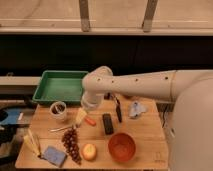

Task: Place pepper in red bowl

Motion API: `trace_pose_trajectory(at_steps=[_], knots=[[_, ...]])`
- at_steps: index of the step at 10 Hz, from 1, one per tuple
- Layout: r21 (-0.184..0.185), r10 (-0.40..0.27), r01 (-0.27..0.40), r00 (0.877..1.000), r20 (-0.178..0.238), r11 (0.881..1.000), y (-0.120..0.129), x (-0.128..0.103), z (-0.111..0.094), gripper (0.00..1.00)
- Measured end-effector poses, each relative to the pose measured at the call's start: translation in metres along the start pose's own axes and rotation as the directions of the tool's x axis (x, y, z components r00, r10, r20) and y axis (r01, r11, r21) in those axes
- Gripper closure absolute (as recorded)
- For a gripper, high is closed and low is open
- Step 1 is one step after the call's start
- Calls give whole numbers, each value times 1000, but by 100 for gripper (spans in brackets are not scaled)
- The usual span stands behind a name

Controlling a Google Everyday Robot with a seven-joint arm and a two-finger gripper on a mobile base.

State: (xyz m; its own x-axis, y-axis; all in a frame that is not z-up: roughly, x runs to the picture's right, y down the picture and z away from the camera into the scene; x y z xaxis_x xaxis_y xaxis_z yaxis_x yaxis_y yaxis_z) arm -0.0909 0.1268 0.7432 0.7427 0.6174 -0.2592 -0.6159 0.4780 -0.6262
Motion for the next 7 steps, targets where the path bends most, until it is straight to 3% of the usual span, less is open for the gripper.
trace_pose_trajectory(at_steps=[4,7], knots=[[2,3,-3,1000,-2,1000,0,0,0,20],[-7,18,-18,1000,-13,1000,-5,2,23,20]])
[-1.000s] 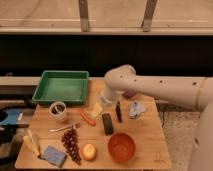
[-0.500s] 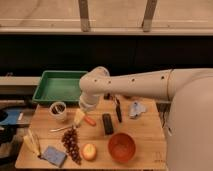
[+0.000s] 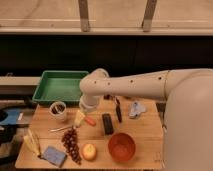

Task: Place pepper in red bowl

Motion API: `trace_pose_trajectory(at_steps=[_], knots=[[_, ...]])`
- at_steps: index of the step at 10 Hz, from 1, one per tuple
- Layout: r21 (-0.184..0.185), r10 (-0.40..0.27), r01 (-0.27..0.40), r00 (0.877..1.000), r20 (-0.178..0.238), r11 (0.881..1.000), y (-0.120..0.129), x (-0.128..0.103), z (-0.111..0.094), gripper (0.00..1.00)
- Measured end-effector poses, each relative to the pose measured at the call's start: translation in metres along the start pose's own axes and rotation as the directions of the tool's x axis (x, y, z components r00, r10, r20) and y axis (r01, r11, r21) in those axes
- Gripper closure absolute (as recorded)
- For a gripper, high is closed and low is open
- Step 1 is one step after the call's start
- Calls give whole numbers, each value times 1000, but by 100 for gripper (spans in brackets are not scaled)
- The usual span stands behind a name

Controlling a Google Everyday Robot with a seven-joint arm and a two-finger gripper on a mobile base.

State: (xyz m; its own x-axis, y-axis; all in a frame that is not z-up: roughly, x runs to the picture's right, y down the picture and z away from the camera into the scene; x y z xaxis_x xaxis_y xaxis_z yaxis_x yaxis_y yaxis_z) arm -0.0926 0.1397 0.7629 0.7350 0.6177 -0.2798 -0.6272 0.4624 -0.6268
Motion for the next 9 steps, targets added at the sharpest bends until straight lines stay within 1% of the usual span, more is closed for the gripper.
trace_pose_trajectory(at_steps=[1,3,5,6,7,9], knots=[[-13,6,-6,1000,4,1000,-1,-1,6,20],[-61,34,-32,999,27,998,-11,1,16,20],[-90,46,-43,998,35,995,-14,2,22,20],[-93,55,-52,998,27,994,-15,2,24,20],[-90,57,-57,998,3,994,-15,2,29,20],[-64,49,-52,998,-50,997,-12,-5,41,20]])
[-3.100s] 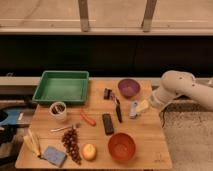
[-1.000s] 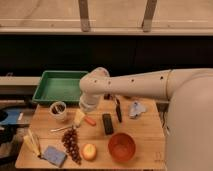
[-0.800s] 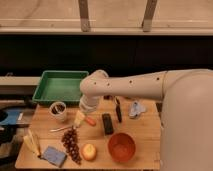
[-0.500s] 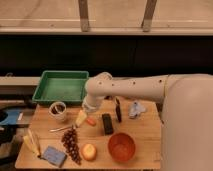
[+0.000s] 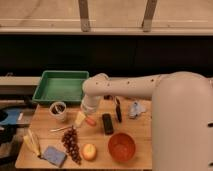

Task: Place pepper in red bowl

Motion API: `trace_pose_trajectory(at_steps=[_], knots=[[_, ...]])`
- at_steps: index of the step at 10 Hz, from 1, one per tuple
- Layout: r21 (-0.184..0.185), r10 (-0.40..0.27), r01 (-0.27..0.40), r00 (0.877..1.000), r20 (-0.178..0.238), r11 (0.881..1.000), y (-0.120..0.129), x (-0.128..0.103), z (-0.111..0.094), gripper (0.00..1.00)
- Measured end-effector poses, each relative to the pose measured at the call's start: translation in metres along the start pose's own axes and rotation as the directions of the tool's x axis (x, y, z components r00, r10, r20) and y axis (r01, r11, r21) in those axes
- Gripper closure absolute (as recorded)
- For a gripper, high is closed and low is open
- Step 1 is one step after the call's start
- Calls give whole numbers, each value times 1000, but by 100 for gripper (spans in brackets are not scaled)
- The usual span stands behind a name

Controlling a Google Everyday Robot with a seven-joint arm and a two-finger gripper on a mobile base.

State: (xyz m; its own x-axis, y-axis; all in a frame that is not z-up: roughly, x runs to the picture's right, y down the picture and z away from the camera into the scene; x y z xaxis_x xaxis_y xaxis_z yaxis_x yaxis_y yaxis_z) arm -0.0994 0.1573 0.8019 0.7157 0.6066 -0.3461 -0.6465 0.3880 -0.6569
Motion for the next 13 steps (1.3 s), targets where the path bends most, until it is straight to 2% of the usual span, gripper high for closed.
trace_pose_trajectory(at_steps=[3,6,8,12,13], knots=[[27,-7,8,999,-44,1000,1,-6,4,20],[33,25,-23,998,-64,999,-12,3,9,20],[42,38,-34,995,-95,999,-17,5,15,20],[113,23,-1,980,-198,994,-13,-2,25,20],[138,28,4,973,-229,990,-14,-2,29,20]])
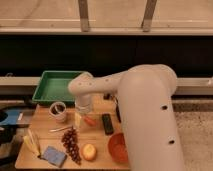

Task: Place pepper in red bowl

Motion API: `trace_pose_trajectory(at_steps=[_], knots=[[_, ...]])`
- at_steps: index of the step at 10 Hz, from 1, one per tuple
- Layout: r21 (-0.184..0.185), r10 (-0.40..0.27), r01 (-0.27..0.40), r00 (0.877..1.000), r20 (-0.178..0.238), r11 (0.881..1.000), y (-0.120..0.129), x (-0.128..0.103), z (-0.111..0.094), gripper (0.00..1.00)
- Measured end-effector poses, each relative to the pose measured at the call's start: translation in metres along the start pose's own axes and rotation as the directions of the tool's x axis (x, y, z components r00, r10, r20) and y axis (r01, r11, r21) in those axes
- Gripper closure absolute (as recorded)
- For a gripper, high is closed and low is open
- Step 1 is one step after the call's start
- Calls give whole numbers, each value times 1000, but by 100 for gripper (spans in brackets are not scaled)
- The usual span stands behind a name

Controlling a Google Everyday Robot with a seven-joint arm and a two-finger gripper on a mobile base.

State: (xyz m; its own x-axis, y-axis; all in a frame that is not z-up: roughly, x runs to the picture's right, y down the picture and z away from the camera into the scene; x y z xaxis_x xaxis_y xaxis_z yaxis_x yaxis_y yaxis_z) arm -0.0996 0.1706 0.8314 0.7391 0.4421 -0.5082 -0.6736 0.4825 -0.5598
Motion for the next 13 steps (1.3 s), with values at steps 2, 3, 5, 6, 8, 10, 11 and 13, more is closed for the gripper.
trace_pose_trajectory(at_steps=[2,3,5,6,8,10,11,13], knots=[[17,3,-3,999,-38,1000,0,0,9,20],[20,13,-12,999,-52,1000,-2,2,13,20],[23,30,-28,996,-84,999,-4,7,25,22],[23,33,-31,995,-92,999,-5,9,27,27],[17,39,-38,995,-93,999,-8,15,31,49],[18,42,-40,995,-92,999,-9,18,32,72],[18,46,-45,995,-89,999,-10,19,32,80],[17,46,-45,995,-89,999,-10,19,30,96]])
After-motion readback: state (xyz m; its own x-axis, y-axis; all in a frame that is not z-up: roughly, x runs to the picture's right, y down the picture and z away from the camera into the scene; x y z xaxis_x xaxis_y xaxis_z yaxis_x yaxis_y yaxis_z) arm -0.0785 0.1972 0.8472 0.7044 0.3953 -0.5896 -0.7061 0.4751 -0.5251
